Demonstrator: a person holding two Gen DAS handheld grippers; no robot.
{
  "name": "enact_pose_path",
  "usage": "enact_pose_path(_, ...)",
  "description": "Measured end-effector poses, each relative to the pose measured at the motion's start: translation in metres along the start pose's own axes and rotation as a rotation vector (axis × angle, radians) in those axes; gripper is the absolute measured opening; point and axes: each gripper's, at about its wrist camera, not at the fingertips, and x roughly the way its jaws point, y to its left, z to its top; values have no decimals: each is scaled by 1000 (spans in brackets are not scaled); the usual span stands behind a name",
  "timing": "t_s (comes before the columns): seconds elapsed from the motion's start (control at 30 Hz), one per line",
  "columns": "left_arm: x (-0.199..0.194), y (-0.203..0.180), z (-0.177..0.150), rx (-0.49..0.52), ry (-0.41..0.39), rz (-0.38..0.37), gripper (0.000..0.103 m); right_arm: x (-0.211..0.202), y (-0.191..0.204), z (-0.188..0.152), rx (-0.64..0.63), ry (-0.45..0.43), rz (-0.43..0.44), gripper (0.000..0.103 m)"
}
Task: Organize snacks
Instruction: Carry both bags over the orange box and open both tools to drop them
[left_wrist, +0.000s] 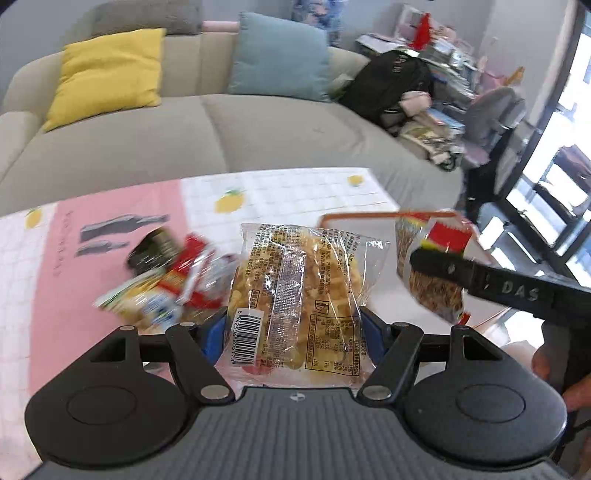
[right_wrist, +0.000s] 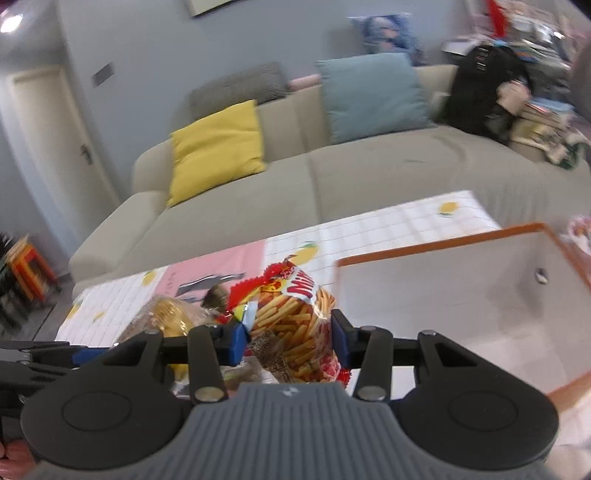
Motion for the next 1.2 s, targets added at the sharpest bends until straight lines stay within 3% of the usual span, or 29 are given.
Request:
enact_pose_path(0.13, 22, -45, 21, 160, 18, -13, 81, -2, -56, 9, 165, 33, -73, 44)
enact_pose_path(0.3, 69, -92, 35, 348, 128, 1, 81, 13, -108, 7, 346, 98, -123, 45)
enact_pose_path(0.47, 111, -126, 38, 534, 252, 44, 82, 32, -119, 7, 392, 125, -110, 45)
enact_pose_path(0.6, 144, -129, 42, 596, 379, 107, 81, 41, -126, 7, 413, 184, -148, 46)
enact_pose_path(0.77, 171, -129, 38, 666, 492, 123, 81, 57, -135, 4, 444, 282, -148, 47)
enact_pose_path(0.93, 187, -147, 17, 877, 538, 168, 82, 70, -131, 2, 417, 344, -168, 47)
enact_pose_path(1.2, 195, -139, 22, 854, 562, 121, 85, 83, -136, 2, 432, 421, -157, 47)
